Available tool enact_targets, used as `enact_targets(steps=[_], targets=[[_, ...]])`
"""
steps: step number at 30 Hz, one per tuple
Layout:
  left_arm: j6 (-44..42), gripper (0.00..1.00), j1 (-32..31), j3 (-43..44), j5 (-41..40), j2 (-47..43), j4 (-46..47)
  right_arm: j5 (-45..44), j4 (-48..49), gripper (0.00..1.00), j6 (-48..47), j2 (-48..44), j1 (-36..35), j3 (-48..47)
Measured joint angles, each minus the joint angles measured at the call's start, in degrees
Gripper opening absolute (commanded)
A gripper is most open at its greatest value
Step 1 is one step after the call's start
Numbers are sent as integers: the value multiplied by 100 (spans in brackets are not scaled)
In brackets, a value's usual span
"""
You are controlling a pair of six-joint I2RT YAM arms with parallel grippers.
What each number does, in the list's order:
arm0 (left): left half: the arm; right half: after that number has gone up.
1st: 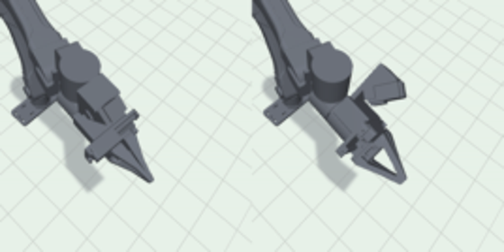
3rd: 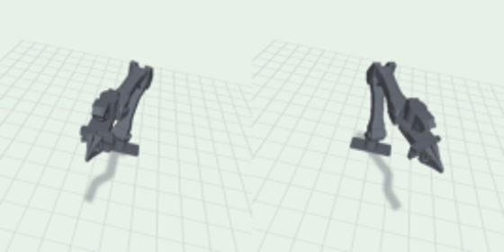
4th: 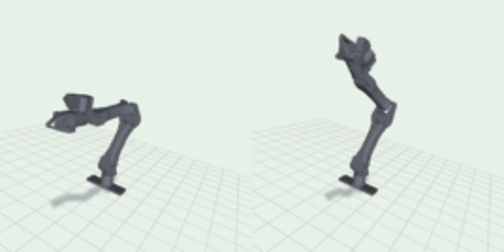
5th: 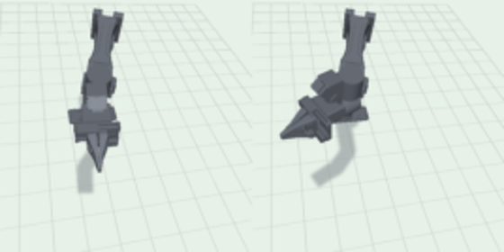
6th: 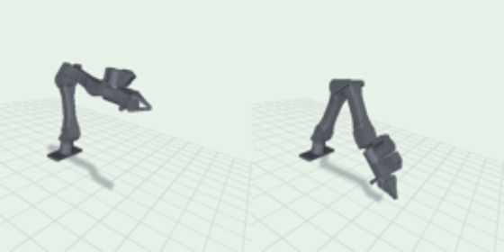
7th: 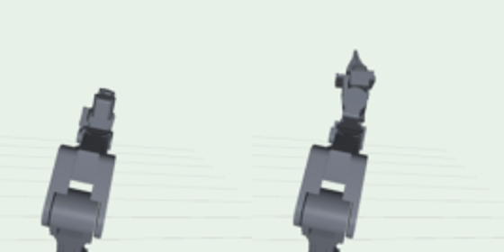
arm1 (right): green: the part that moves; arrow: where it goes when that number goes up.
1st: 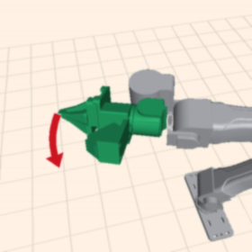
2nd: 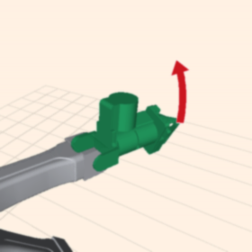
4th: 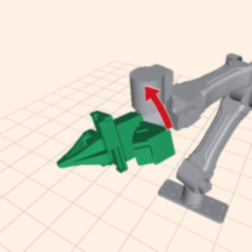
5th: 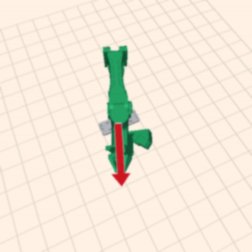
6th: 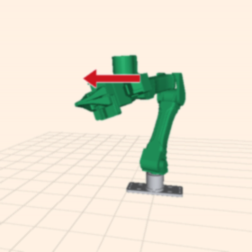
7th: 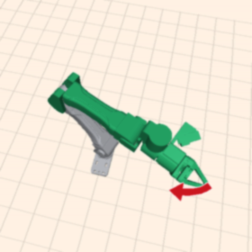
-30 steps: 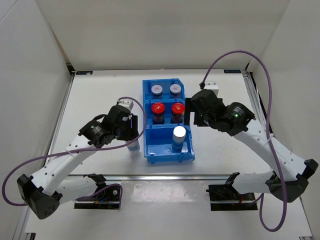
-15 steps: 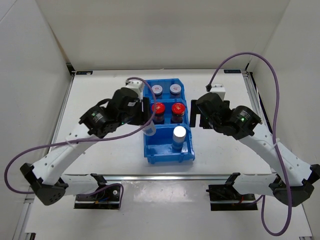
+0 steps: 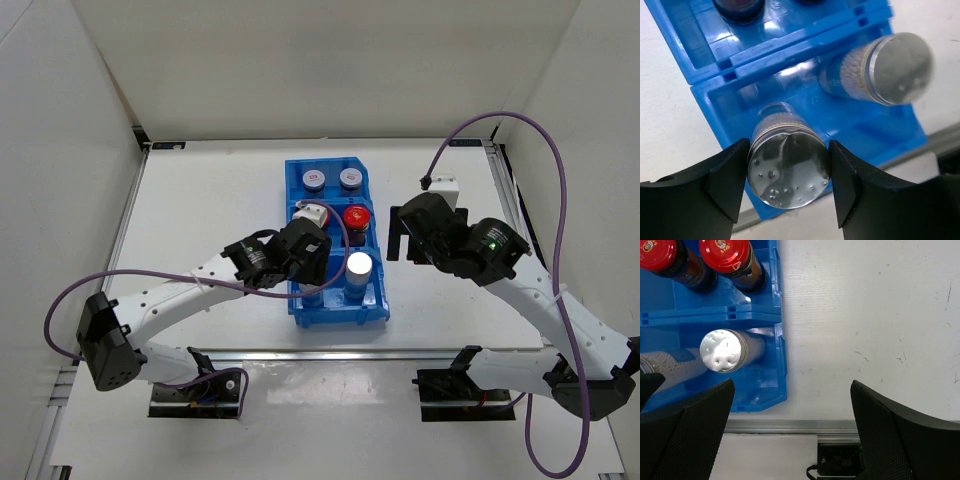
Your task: Organize the condiment bottles
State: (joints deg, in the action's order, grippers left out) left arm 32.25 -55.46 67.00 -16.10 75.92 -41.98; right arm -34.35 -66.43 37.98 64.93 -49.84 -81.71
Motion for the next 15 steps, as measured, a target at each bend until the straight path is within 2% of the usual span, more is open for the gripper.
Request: enact_targets(steps=[3,4,6,7,10,15], targets=[[15,54,0,-221,-164,221,321,4,-11,100,-4,0,0,52],[13,63,2,-258,-210,289,424,17,-17,100,-11,0,0,63],[-20,74,7,-280,-308,404,581,81,-17,100,-101,4,2,85],[-33,83,7,-280,-345,448,667,142,-17,100,-168,17,2,85],[-70,97,4,-280,-492,533,960,378,-26,100,-442,195,2,42],[-76,99,4,-269,-765,568,1202,643,-15,100,-745,625,2,-59]])
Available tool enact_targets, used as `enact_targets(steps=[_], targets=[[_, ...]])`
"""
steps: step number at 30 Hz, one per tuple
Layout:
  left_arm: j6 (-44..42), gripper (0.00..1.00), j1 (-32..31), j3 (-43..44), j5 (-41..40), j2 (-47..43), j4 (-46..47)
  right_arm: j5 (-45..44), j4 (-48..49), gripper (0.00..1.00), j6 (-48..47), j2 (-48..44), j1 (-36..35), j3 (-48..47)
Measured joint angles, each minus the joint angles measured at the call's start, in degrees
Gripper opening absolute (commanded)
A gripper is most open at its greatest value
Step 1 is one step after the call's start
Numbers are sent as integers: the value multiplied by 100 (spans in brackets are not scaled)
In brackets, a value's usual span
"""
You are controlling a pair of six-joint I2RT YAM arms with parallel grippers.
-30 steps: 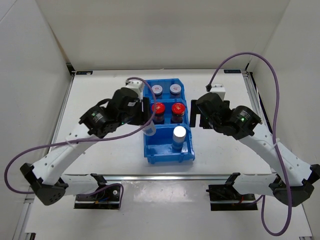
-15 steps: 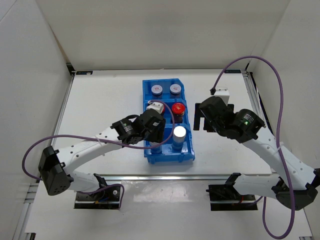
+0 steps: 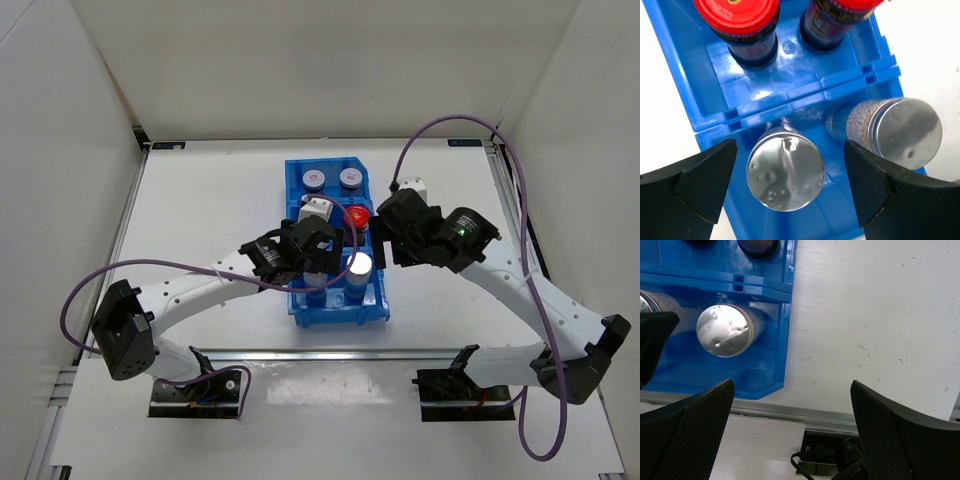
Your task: Organize the condiment bottles
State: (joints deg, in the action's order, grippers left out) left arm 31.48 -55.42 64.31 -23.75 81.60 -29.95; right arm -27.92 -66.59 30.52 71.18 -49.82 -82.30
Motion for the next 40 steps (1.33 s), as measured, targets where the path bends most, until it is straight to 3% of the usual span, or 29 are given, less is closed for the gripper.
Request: enact_targets(steps=[6,12,19,24,28,40], targets=[[-118,99,0,356,-262,-199,-87,46,-7,100,-109,-96,0,-7],[-946,99,0,472,-905,-1773,-4,-262,-105,100,-114,-616,0,-9],[-2212,99,114,-680,-2044,-3705,24,-960,-693,100,-44,-807,0,-9],[-2638,99,686,-1281,-2299,-4697,-107,-1397,-942,100,37,-726,0,-20],[-2782,99,1241,-1449,-2175,-4769,-107,-1631,-1025,100,55,-546,0,-179],[-2391,99,2691,-1812,-1722,-3700,225,-1943,-1023,100,44,-103,42,-542]])
